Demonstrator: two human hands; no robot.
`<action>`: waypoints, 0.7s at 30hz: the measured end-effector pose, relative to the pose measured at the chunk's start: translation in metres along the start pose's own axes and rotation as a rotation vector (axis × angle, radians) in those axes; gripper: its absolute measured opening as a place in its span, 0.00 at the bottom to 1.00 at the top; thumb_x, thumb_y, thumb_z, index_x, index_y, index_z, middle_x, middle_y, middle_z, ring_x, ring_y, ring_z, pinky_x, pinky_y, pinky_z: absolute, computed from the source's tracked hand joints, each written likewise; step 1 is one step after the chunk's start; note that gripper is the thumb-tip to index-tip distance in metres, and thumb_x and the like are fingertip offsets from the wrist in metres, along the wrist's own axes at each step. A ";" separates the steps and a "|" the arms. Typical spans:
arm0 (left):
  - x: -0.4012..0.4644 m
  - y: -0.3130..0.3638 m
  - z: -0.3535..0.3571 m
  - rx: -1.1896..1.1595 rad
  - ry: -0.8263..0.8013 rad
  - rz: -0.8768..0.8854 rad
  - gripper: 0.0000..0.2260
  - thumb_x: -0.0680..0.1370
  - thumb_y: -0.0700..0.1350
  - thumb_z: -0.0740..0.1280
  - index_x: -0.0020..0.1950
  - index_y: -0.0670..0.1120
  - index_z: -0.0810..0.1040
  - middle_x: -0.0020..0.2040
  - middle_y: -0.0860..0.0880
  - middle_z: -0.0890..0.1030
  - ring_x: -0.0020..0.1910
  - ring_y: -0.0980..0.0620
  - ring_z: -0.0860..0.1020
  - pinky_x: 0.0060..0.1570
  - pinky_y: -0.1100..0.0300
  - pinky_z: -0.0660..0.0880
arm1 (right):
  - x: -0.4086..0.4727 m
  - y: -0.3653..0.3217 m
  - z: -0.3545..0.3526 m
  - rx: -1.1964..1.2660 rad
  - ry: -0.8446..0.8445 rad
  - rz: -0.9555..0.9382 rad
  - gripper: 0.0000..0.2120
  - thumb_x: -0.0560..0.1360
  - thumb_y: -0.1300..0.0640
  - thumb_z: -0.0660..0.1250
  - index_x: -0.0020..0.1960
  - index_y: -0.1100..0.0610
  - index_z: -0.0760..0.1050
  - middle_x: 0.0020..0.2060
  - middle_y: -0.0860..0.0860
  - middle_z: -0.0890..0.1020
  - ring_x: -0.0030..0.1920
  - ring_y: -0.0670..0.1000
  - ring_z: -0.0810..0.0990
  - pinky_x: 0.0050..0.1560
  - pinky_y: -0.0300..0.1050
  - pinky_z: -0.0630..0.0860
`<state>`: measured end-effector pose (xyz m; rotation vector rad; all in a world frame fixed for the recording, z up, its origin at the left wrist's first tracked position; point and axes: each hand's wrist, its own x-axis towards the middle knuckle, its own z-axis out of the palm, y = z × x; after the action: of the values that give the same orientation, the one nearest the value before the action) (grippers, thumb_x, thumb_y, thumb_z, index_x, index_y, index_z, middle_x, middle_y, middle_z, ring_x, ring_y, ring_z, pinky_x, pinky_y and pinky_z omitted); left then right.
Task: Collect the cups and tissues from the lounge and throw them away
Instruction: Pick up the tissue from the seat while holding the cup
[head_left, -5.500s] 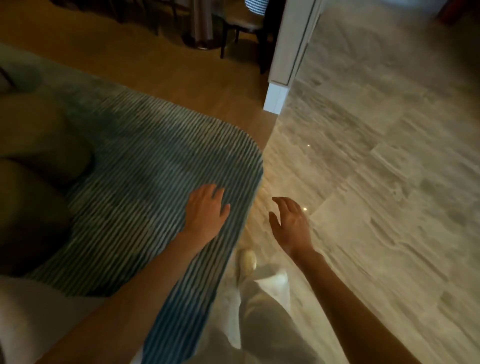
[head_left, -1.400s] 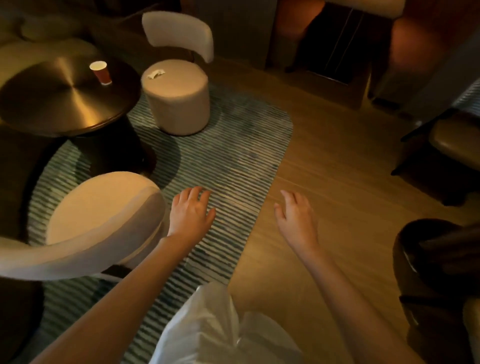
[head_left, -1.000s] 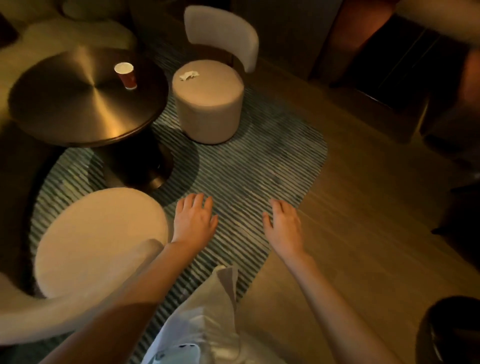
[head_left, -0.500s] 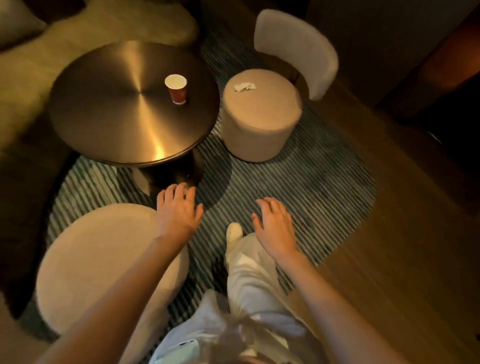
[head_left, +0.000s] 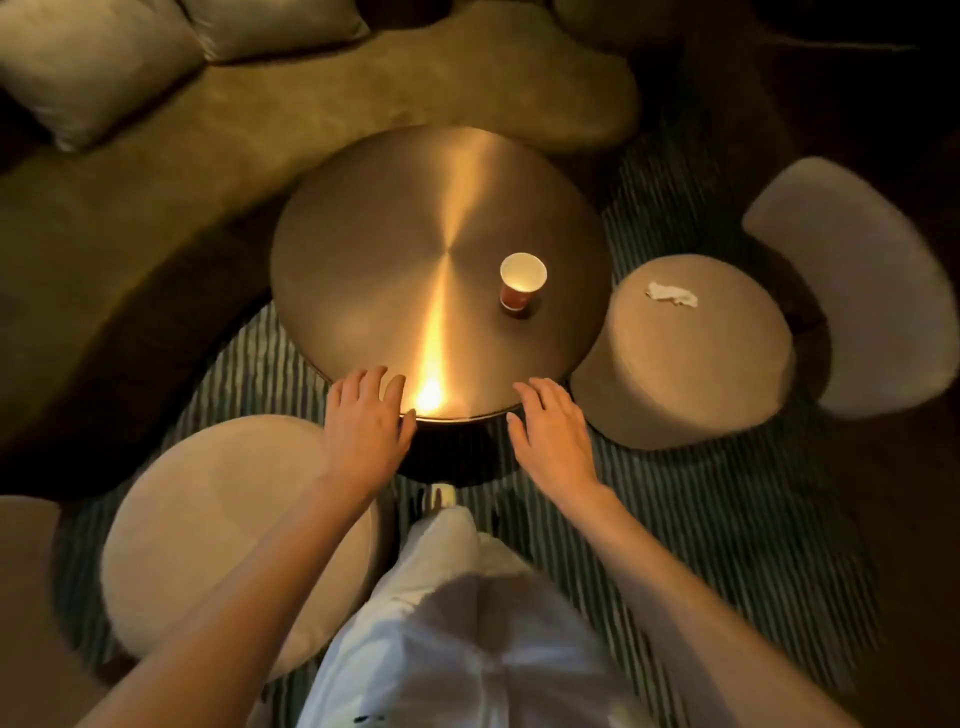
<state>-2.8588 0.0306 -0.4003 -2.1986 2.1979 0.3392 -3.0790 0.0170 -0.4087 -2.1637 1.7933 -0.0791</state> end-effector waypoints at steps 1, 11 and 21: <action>0.009 -0.001 0.003 -0.002 -0.004 -0.026 0.20 0.78 0.52 0.63 0.68 0.44 0.71 0.67 0.43 0.73 0.66 0.42 0.69 0.66 0.46 0.64 | 0.015 0.004 0.002 0.022 -0.005 0.003 0.20 0.80 0.53 0.57 0.71 0.56 0.66 0.67 0.53 0.70 0.70 0.52 0.65 0.68 0.46 0.62; 0.130 0.004 0.016 -0.073 -0.093 -0.066 0.18 0.78 0.50 0.63 0.66 0.43 0.72 0.66 0.42 0.73 0.67 0.41 0.69 0.66 0.47 0.65 | 0.155 0.063 0.027 0.543 0.052 0.360 0.38 0.72 0.52 0.72 0.75 0.55 0.57 0.73 0.53 0.63 0.73 0.52 0.62 0.71 0.46 0.61; 0.214 0.022 0.030 -0.074 -0.134 -0.082 0.20 0.79 0.50 0.61 0.69 0.44 0.70 0.68 0.42 0.71 0.69 0.42 0.67 0.69 0.47 0.62 | 0.231 0.106 0.078 0.846 -0.032 0.459 0.41 0.62 0.56 0.79 0.71 0.53 0.64 0.68 0.52 0.72 0.68 0.52 0.70 0.68 0.47 0.68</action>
<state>-2.8870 -0.1760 -0.4614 -2.2233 2.0525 0.5563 -3.1118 -0.2054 -0.5509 -1.1448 1.7434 -0.5705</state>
